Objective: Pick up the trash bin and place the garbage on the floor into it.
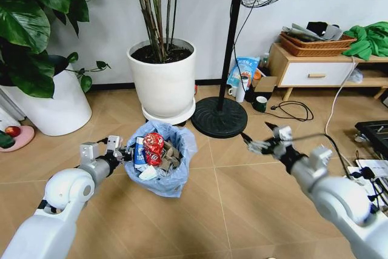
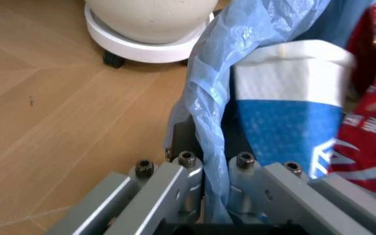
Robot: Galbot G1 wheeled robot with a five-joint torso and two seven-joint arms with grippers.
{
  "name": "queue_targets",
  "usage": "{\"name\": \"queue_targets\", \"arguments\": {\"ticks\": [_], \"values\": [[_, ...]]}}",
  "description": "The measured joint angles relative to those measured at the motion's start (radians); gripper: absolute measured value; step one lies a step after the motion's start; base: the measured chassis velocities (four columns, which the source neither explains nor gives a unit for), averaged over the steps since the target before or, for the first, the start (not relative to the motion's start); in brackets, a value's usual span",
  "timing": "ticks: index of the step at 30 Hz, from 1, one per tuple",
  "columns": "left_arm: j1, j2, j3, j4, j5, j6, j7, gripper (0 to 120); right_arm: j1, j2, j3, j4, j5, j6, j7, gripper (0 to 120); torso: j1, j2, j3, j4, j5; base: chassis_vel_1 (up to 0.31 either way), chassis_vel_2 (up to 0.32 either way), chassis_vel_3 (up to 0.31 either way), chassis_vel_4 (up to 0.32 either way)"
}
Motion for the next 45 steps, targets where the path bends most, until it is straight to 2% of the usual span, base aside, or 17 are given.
{"name": "queue_targets", "arguments": {"ticks": [7, 15, 19, 26, 30, 37, 45], "values": [[0.011, -0.001, -0.004, -0.004, 0.007, -0.005, 0.012, 0, -0.241, 0.065, 0.139, -0.032, -0.095, 0.081, -0.134, 100, 0.000, 0.000, 0.000, 0.0002, -0.0005, 0.000, 0.000, 0.000, 0.000], [0.013, 0.001, -0.004, -0.005, 0.009, -0.008, 0.024, 0, -0.355, 0.129, 0.214, -0.127, -0.161, 0.163, -0.265, 100, 0.000, 0.000, 0.000, 0.0003, -0.0002, 0.000, 0.000, 0.000, 0.000], [0.019, 0.001, -0.004, -0.005, 0.015, -0.013, 0.040, 0, -0.400, 0.161, 0.218, -0.221, -0.249, 0.239, -0.334, 100, 0.000, 0.000, 0.000, 0.0003, -0.0001, 0.000, 0.000, 0.000, 0.000], [0.021, 0.005, -0.004, -0.006, 0.015, -0.016, 0.048, 0, -0.434, 0.193, 0.202, -0.313, -0.346, 0.307, -0.366, 100, 0.000, 0.000, 0.000, 0.0001, 0.0000, 0.000, 0.000, 0.000, 0.000], [0.022, 0.011, -0.004, -0.007, 0.014, -0.017, 0.055, 0, -0.443, 0.221, 0.167, -0.427, -0.429, 0.379, -0.402, 100, 0.000, 0.000, 0.000, 0.0001, -0.0001, 0.000, 0.000, 0.000, 0.000], [0.024, 0.010, -0.002, -0.015, 0.013, -0.017, 0.057, 0, -0.402, 0.221, 0.113, -0.556, -0.494, 0.405, -0.435, 100, 0.000, 0.000, 0.000, 0.0003, -0.0002, 0.000, 0.000, 0.000, 0.000], [0.026, 0.009, -0.009, -0.023, 0.010, -0.017, 0.056, 0, -0.411, 0.206, 0.106, -0.612, -0.522, 0.418, -0.467, 100, 0.000, 0.000, 0.000, 0.0002, -0.0003, 0.000, 0.000, 0.000, 0.000]]}}
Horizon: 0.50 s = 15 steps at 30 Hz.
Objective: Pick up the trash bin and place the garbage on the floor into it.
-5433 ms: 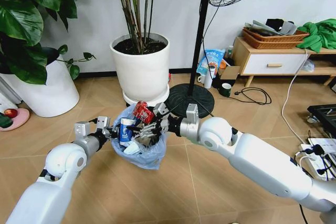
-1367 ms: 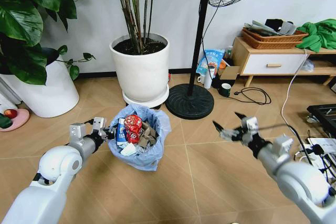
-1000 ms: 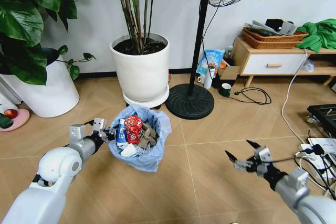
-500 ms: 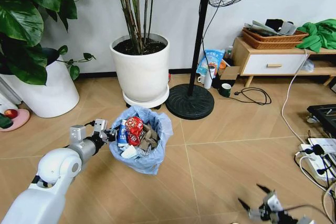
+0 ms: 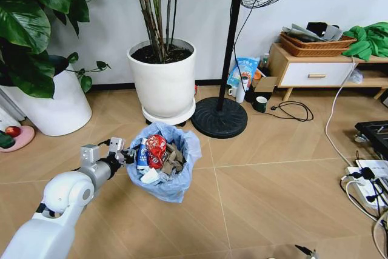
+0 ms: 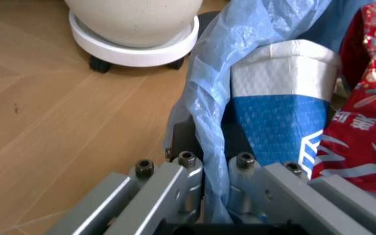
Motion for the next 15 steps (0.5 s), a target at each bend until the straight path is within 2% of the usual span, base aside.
{"name": "queue_targets", "arguments": {"ticks": [15], "values": [[-0.004, -0.005, 0.004, -0.006, 0.002, 0.002, -0.004, 0, 0.119, 0.056, -0.035, -0.139, -0.017, 0.012, 0.012, 98, 0.000, 0.000, 0.000, 0.0000, 0.0001, 0.000, 0.000, 0.000, 0.000]]}}
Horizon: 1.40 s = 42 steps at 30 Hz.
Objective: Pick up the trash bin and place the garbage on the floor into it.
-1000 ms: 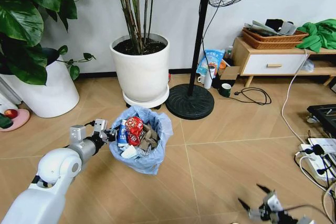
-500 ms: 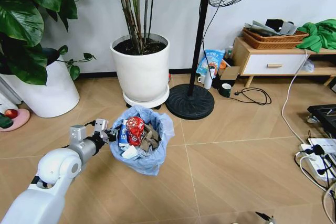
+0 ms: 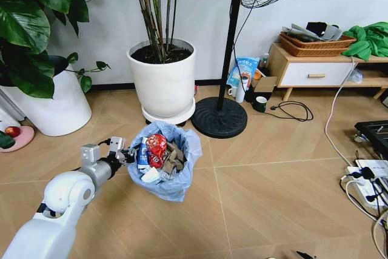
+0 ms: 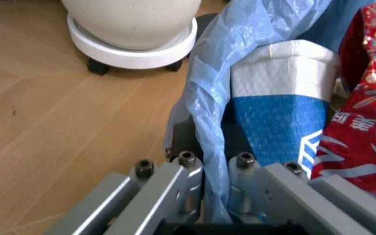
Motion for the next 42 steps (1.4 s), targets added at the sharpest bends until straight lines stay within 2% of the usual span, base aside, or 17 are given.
{"name": "queue_targets", "arguments": {"ticks": [14, 24, 28, 30, 32, 35, 37, 38, 40, 42], "values": [[-0.009, 0.009, 0.002, 0.005, -0.003, 0.002, -0.005, 0, 0.111, 0.005, -0.082, -0.074, -0.006, -0.033, 0.031, 86, 0.000, 0.000, 0.000, 0.0000, -0.0002, 0.000, 0.000, 0.000, 0.000], [-0.018, 0.011, 0.001, 0.020, -0.006, 0.003, -0.005, 0, 0.133, -0.010, -0.110, -0.093, 0.000, -0.046, 0.032, 81, 0.000, 0.000, 0.000, 0.0000, -0.0005, 0.000, 0.000, 0.000, 0.000], [-0.030, 0.011, 0.004, 0.031, -0.006, 0.002, -0.004, 0, 0.149, -0.010, -0.134, -0.098, 0.005, -0.052, 0.041, 75, 0.000, 0.000, 0.000, -0.0001, -0.0007, 0.000, 0.000, 0.000, 0.000], [-0.036, 0.010, 0.006, 0.037, -0.007, 0.002, -0.004, 0, 0.160, -0.013, -0.149, -0.099, 0.013, -0.057, 0.051, 63, 0.000, 0.000, 0.000, -0.0001, -0.0002, 0.000, 0.000, 0.000, 0.000], [-0.038, 0.010, 0.007, 0.039, -0.007, 0.001, -0.004, 0, 0.163, -0.016, -0.154, -0.100, 0.015, -0.059, 0.055, 59, 0.000, 0.000, 0.000, 0.0000, 0.0000, 0.000, 0.000, 0.000, 0.000], [-0.043, 0.010, 0.009, 0.046, -0.008, 0.001, -0.003, 0, 0.174, -0.022, -0.164, -0.105, 0.022, -0.063, 0.063, 45, 0.000, 0.000, 0.000, 0.0000, -0.0002, 0.000, 0.000, 0.000, 0.000], [-0.045, 0.010, 0.010, 0.049, -0.008, 0.000, -0.003, 0, 0.177, -0.022, -0.167, -0.106, 0.023, -0.064, 0.065, 43, 0.000, 0.000, 0.000, 0.0000, -0.0003, 0.000, 0.000, 0.000, 0.000], [-0.049, 0.010, 0.011, 0.053, -0.008, 0.000, -0.003, 0, 0.182, -0.022, -0.172, -0.108, 0.026, -0.065, 0.069, 34, 0.000, 0.000, 0.000, 0.0000, -0.0003, 0.000, 0.000, 0.000, 0.000], [-0.055, 0.010, 0.012, 0.059, -0.009, -0.001, -0.002, 0, 0.189, -0.022, -0.179, -0.112, 0.028, -0.067, 0.074, 26, 0.000, 0.000, 0.000, 0.0000, -0.0002, 0.000, 0.000, 0.000, 0.000], [-0.058, 0.010, 0.012, 0.062, -0.009, -0.001, -0.002, 0, 0.191, -0.022, -0.183, -0.112, 0.029, -0.068, 0.077, 23, 0.000, 0.000, 0.000, 0.0000, -0.0002, 0.000, 0.000, 0.000, 0.000]]}}
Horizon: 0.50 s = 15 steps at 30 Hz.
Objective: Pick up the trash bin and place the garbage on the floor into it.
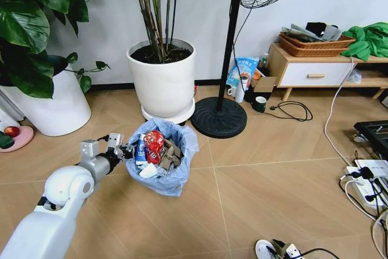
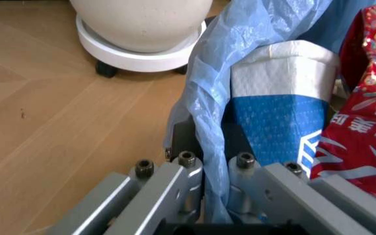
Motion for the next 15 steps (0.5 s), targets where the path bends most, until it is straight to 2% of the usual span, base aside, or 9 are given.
{"name": "queue_targets", "arguments": {"ticks": [3, 6, 15], "values": [[-0.006, -0.001, 0.000, 0.005, -0.002, -0.001, 0.002, 0, 0.005, 0.000, -0.009, 0.000, 0.003, -0.005, 0.005, 8, 0.000, 0.000, 0.000, 0.0000, 0.0002, 0.000, 0.000, 0.000, 0.000], [-0.007, -0.001, 0.001, 0.008, -0.002, -0.001, 0.004, 0, 0.006, -0.001, -0.013, 0.003, 0.008, -0.008, 0.009, 1, 0.000, 0.000, 0.000, 0.0000, 0.0003, 0.000, 0.000, 0.000, 0.000], [-0.009, -0.002, 0.002, 0.011, -0.003, -0.001, 0.010, 0, 0.008, -0.007, -0.013, 0.009, 0.018, -0.012, 0.013, 0, 0.000, 0.000, 0.000, 0.0001, 0.0005, 0.000, 0.000, 0.000, 0.000]]}}
